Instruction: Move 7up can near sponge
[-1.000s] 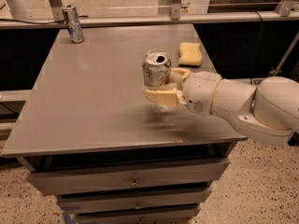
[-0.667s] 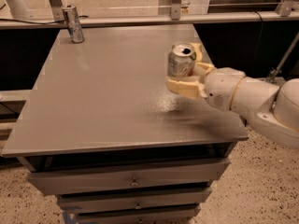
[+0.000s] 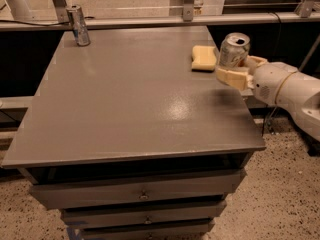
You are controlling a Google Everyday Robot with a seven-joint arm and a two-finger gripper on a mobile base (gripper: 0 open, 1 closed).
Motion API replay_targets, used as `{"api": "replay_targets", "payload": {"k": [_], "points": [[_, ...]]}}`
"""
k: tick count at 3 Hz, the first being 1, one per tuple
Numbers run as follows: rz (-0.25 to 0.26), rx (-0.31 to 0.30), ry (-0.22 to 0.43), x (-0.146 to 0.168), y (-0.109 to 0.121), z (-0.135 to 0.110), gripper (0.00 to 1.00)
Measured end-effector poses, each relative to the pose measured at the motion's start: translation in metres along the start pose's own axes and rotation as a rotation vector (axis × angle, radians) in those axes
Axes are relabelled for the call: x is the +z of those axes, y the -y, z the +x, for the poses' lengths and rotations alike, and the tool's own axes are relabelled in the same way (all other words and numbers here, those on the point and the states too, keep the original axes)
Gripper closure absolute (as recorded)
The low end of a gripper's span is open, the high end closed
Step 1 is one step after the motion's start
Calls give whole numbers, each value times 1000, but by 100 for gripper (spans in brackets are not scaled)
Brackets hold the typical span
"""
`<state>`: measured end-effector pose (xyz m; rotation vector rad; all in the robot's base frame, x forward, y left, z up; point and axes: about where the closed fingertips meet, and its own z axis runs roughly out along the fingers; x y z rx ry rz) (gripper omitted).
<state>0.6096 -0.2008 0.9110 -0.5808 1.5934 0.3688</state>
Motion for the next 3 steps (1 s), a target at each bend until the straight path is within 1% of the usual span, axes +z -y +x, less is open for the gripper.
{"api": "replay_targets", "payload": {"k": [1, 2, 3], "points": [[73, 17, -24, 3, 43, 17, 100], [100, 39, -30, 16, 66, 34, 100], [82, 63, -22, 38, 69, 46, 100]]}}
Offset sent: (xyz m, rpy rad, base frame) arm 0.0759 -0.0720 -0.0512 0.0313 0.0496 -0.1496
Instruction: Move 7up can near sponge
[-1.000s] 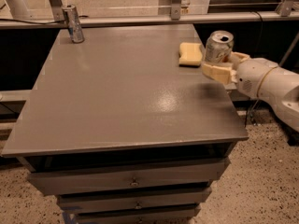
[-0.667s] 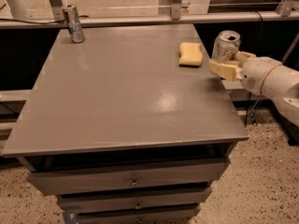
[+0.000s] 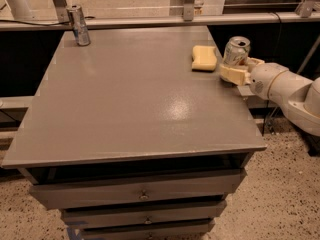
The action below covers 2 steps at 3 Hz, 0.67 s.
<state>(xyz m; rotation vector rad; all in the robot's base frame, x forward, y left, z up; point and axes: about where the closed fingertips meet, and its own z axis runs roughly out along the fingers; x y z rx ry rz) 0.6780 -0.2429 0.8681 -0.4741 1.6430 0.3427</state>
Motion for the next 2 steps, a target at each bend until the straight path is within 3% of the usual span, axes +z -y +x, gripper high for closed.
{"api": "replay_targets", "payload": {"k": [1, 2], "points": [[-35, 28, -4, 22, -9, 15, 100], [-38, 30, -4, 23, -10, 13, 100]]}}
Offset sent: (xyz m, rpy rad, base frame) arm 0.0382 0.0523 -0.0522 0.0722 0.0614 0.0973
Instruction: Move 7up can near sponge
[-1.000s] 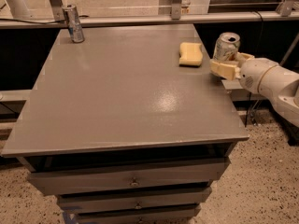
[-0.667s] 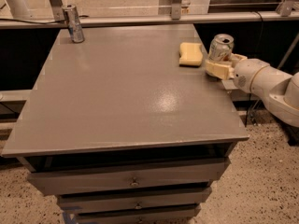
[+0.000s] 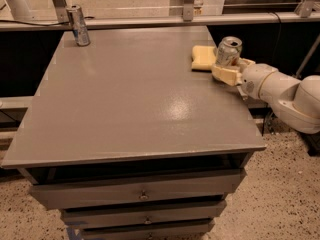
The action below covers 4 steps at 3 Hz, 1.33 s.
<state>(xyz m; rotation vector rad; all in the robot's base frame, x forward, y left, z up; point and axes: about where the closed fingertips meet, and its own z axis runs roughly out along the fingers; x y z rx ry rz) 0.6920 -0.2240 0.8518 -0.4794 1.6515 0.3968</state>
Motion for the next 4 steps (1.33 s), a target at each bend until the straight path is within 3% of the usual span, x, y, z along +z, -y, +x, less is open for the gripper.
{"api": "replay_targets", "payload": {"k": [1, 2, 4], "points": [[0, 0, 0, 0, 0, -1, 100], [0, 0, 0, 0, 0, -1, 83], [-1, 0, 0, 0, 0, -1, 36]]}}
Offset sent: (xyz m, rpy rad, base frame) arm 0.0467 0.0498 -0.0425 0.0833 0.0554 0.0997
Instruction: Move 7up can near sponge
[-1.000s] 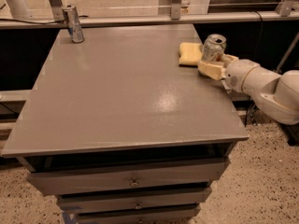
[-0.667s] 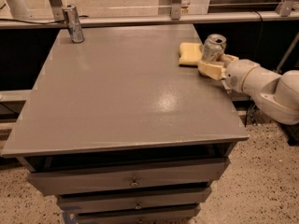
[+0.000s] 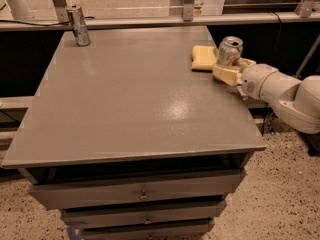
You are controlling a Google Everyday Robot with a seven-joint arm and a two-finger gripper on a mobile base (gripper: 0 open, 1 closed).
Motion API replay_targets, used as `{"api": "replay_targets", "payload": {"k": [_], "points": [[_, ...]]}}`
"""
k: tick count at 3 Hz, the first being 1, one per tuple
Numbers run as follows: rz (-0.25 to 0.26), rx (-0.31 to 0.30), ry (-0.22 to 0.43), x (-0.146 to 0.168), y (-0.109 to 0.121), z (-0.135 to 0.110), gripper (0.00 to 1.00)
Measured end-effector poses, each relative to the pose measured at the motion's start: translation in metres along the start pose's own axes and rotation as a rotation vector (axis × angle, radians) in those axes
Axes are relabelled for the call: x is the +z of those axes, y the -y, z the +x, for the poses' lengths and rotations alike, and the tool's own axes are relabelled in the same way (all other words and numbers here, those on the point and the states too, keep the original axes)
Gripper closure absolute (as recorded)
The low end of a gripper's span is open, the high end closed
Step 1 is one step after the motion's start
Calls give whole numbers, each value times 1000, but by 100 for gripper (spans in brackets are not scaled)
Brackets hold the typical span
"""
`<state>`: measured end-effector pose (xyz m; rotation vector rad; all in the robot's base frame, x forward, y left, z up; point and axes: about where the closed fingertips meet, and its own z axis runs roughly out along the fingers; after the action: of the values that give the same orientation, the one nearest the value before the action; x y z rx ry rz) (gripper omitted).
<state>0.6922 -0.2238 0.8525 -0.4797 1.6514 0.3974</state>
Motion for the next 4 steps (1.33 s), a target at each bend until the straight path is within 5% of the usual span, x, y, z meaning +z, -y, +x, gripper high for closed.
{"api": "replay_targets", "payload": {"k": [1, 2, 3, 4], "points": [[0, 0, 0, 0, 0, 0, 13], [-85, 23, 4, 36, -21, 3, 0], [-187, 56, 7, 78, -49, 7, 0], [-187, 57, 7, 77, -49, 2, 0]]}}
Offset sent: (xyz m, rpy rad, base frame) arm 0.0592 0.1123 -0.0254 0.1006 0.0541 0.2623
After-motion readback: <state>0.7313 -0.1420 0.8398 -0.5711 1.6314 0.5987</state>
